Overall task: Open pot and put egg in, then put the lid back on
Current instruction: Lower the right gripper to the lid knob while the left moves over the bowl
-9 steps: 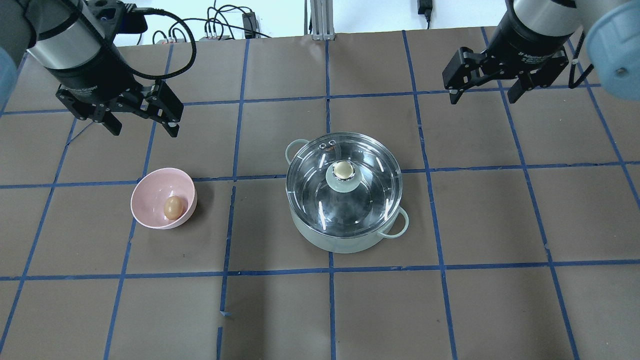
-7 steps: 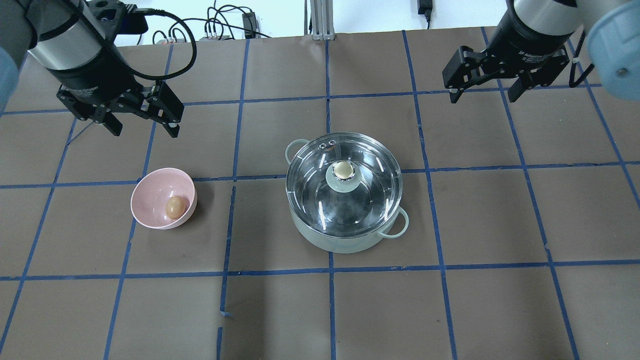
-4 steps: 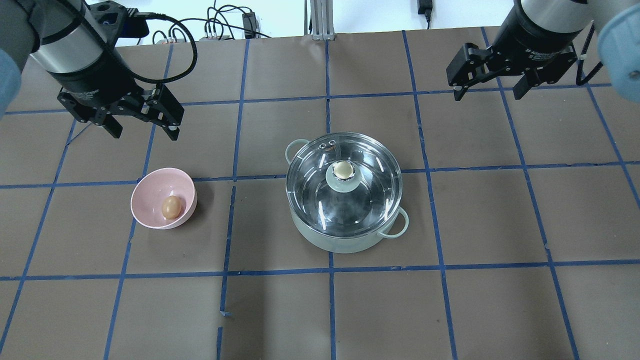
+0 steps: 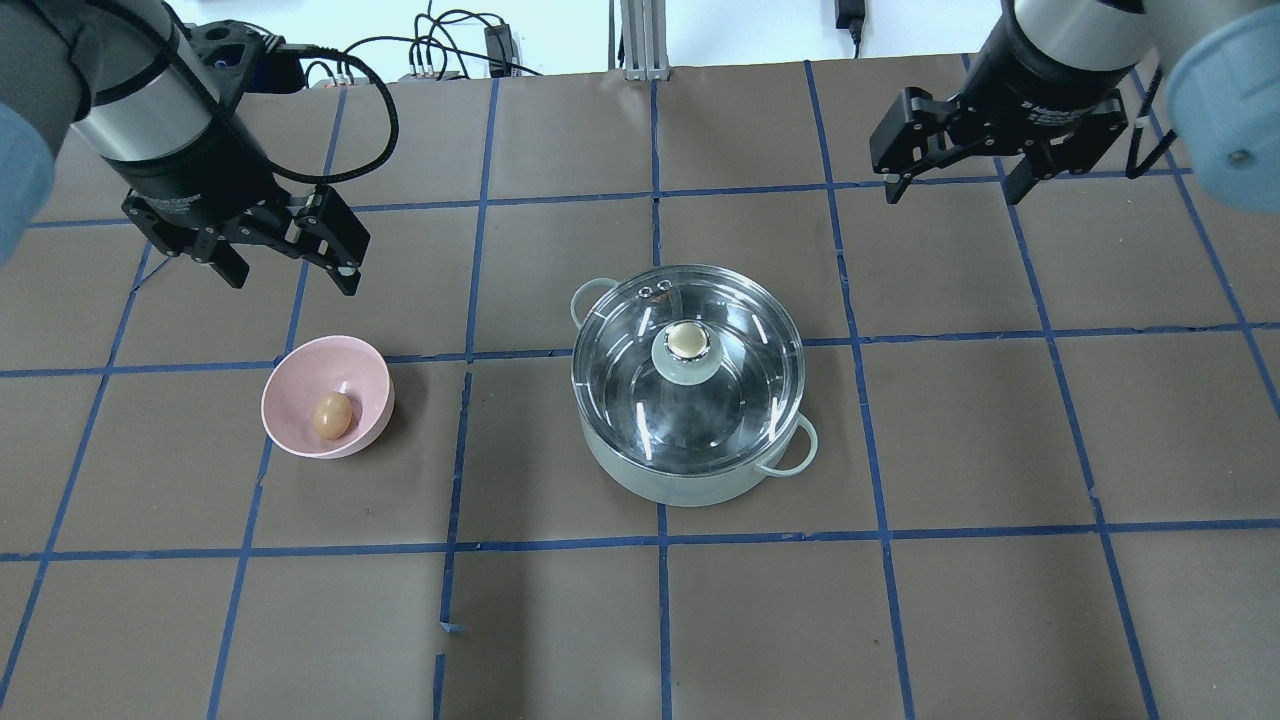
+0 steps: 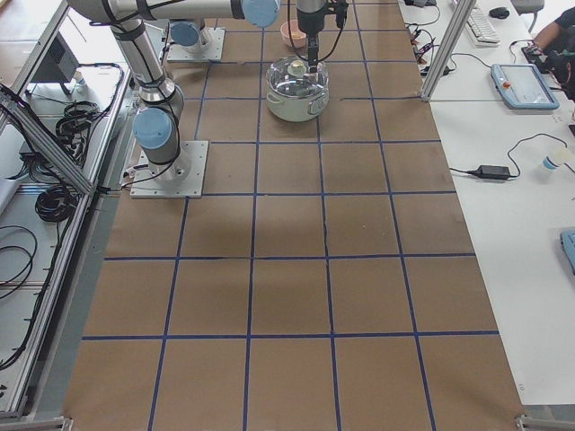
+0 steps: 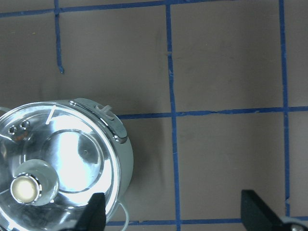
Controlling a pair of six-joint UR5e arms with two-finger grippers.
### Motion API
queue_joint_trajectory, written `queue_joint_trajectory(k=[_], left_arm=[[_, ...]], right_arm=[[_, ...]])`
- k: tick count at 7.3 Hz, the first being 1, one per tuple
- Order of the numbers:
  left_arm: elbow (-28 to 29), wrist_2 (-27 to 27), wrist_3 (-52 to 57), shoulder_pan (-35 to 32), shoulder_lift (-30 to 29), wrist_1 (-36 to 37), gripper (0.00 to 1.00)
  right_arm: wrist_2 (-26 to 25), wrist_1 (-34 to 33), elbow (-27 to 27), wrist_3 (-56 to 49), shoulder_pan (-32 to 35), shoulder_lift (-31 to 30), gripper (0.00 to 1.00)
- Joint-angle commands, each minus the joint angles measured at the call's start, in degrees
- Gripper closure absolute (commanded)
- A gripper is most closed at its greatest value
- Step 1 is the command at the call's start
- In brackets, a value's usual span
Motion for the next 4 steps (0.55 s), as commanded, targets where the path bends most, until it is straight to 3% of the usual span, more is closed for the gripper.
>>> queue_joint_trajectory(k=[1,4], left_arm=[[-2.77,-0.54,3.41,4.34,-1.64,5.44,0.01],[-9.45,-0.55,3.59,8.76,-6.73,15.29,0.02]], right_arm=[[-0.48,-4.11,-0.04,9.67,9.79,3.15,0.01],[-0.74,-13.68,0.49,21.39,19.48,12.37,0.01]])
